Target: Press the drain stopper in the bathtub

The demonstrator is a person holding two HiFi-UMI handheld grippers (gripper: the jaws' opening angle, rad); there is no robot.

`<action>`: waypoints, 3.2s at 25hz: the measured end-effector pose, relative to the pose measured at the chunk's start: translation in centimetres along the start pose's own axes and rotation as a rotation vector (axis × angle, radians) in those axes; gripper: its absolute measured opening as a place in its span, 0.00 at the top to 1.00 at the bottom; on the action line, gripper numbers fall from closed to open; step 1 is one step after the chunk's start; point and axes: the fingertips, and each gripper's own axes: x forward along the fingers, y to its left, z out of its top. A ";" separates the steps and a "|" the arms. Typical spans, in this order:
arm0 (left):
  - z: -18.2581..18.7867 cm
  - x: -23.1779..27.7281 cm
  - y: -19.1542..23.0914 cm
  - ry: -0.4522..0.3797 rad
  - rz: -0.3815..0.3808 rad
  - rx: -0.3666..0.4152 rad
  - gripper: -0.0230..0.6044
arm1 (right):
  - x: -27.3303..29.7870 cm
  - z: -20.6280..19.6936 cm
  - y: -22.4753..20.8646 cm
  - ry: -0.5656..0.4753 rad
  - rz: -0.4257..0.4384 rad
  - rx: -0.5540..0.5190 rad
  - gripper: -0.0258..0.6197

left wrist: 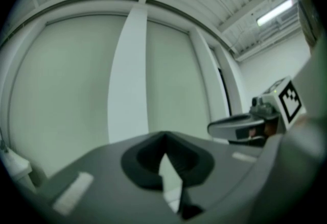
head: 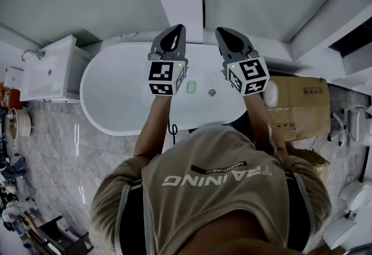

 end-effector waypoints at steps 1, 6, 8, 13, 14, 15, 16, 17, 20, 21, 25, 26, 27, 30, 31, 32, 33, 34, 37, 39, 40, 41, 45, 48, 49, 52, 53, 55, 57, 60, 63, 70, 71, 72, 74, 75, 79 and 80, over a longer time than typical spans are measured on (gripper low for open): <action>-0.4 0.1 0.0 0.008 -0.005 -0.014 0.96 | 0.1 -0.4 0.1 0.005 0.004 0.005 0.95; -0.9 0.6 -0.3 0.012 -0.015 -0.035 0.96 | -0.2 -1.0 -0.2 0.009 0.005 0.008 0.95; -0.9 0.9 -0.4 0.010 -0.017 -0.035 0.96 | -0.2 -0.9 -0.6 0.008 0.002 -0.008 0.95; -0.9 2.0 -0.2 0.013 -0.022 -0.043 0.96 | 0.7 -1.2 -1.5 0.017 0.020 -0.020 0.95; -0.9 2.1 -0.1 0.013 -0.019 -0.039 0.96 | 0.8 -1.2 -1.7 0.014 0.022 -0.010 0.95; -1.0 2.2 0.1 0.013 -0.016 -0.040 0.96 | 0.9 -1.2 -1.8 0.011 0.022 -0.004 0.95; -1.1 2.1 0.2 0.014 -0.012 -0.043 0.96 | 1.0 -1.1 -1.9 0.010 0.021 -0.001 0.95; -1.3 2.0 0.3 0.017 -0.009 -0.049 0.96 | 1.0 -1.1 -1.9 0.009 0.021 -0.001 0.95; -1.6 2.0 0.4 0.023 -0.003 -0.062 0.96 | 1.1 -1.3 -2.2 0.011 0.022 0.004 0.95; -1.6 2.0 0.4 0.025 0.000 -0.059 0.96 | 1.2 -1.5 -2.3 0.012 0.022 0.009 0.95; -1.8 1.9 0.6 0.032 0.009 -0.046 0.96 | 1.2 -1.7 -2.2 0.014 0.035 0.007 0.95; -1.9 1.8 0.7 0.035 0.011 -0.045 0.96 | 1.2 -1.7 -2.1 0.015 0.039 -0.006 0.95; -2.1 1.6 0.7 0.039 0.014 -0.046 0.96 | 1.1 -1.7 -2.0 0.017 0.043 -0.018 0.95; -2.7 1.2 0.6 0.055 0.023 -0.057 0.96 | 0.9 -2.0 -1.7 0.028 0.049 -0.032 0.95; -2.7 1.1 0.5 0.056 0.025 -0.060 0.96 | 0.8 -2.1 -1.6 0.030 0.051 -0.030 0.95; -2.7 1.0 0.4 0.056 0.026 -0.062 0.96 | 0.7 -2.1 -1.6 0.030 0.054 -0.027 0.95; -2.6 1.0 0.2 0.055 0.028 -0.061 0.96 | 0.6 -2.2 -1.6 0.030 0.058 -0.023 0.95; -2.5 0.9 0.1 0.054 0.029 -0.059 0.96 | 0.5 -2.2 -1.6 0.031 0.060 -0.020 0.95; -2.5 0.7 0.0 0.053 0.029 -0.055 0.96 | 0.3 -2.3 -1.6 0.029 0.061 -0.005 0.95; -2.6 0.7 0.2 0.055 0.029 -0.058 0.96 | 0.5 -2.3 -1.7 0.026 0.058 0.007 0.95; -2.7 0.7 0.3 0.056 0.028 -0.063 0.96 | 0.5 -2.4 -1.7 0.027 0.058 0.007 0.95; -2.9 0.7 0.4 0.058 0.028 -0.071 0.96 | 0.6 -2.5 -1.6 0.028 0.059 0.005 0.95; -3.4 0.7 0.5 0.070 0.034 -0.071 0.96 | 0.6 -2.8 -1.4 0.035 0.066 0.015 0.95; -3.7 0.7 0.3 0.077 0.035 -0.068 0.96 | 0.5 -3.1 -1.6 0.042 0.064 0.021 0.95; -3.7 0.8 0.3 0.077 0.034 -0.066 0.96 | 0.6 -3.1 -1.7 0.042 0.064 0.024 0.95; -3.5 0.9 0.2 0.074 0.028 -0.061 0.96 | 0.6 -3.1 -2.0 0.039 0.062 0.037 0.95; -3.4 0.9 0.2 0.072 0.027 -0.060 0.96 | 0.6 -3.1 -2.1 0.037 0.061 0.039 0.95; -3.3 0.9 0.3 0.070 0.024 -0.059 0.96 | 0.6 -2.9 -2.0 0.032 0.063 0.039 0.95; -3.2 1.0 0.3 0.068 0.022 -0.061 0.96 | 0.6 -2.8 -1.9 0.030 0.068 0.035 0.95; -3.3 1.0 0.1 0.066 0.019 -0.068 0.96 | 0.6 -2.8 -1.7 0.034 0.072 0.023 0.95; -3.3 1.2 -0.2 0.066 0.008 -0.066 0.96 | 0.6 -3.0 -1.7 0.039 0.070 0.025 0.95; -3.1 1.0 -0.4 0.069 0.004 -0.054 0.96 | 0.6 -3.1 -1.8 0.038 0.069 0.000 0.95; -2.9 1.0 -0.3 0.068 0.005 -0.051 0.96 | 0.6 -3.0 -1.7 0.036 0.073 0.006 0.95; -2.8 0.9 -0.3 0.066 0.006 -0.049 0.96 | 0.6 -3.0 -1.6 0.034 0.075 0.009 0.95; -2.6 0.9 -0.4 0.064 0.004 -0.048 0.96 | 0.6 -3.0 -1.5 0.033 0.078 0.010 0.95; -2.6 0.9 -0.5 0.064 0.002 -0.047 0.96 | 0.5 -3.0 -1.5 0.035 0.077 0.010 0.95; -2.7 1.0 -0.9 0.070 -0.005 -0.037 0.96 | 0.7 -3.1 -1.5 0.039 0.073 0.015 0.95; -2.8 1.0 -0.9 0.072 -0.006 -0.035 0.96 | 0.8 -3.1 -1.5 0.039 0.073 0.016 0.95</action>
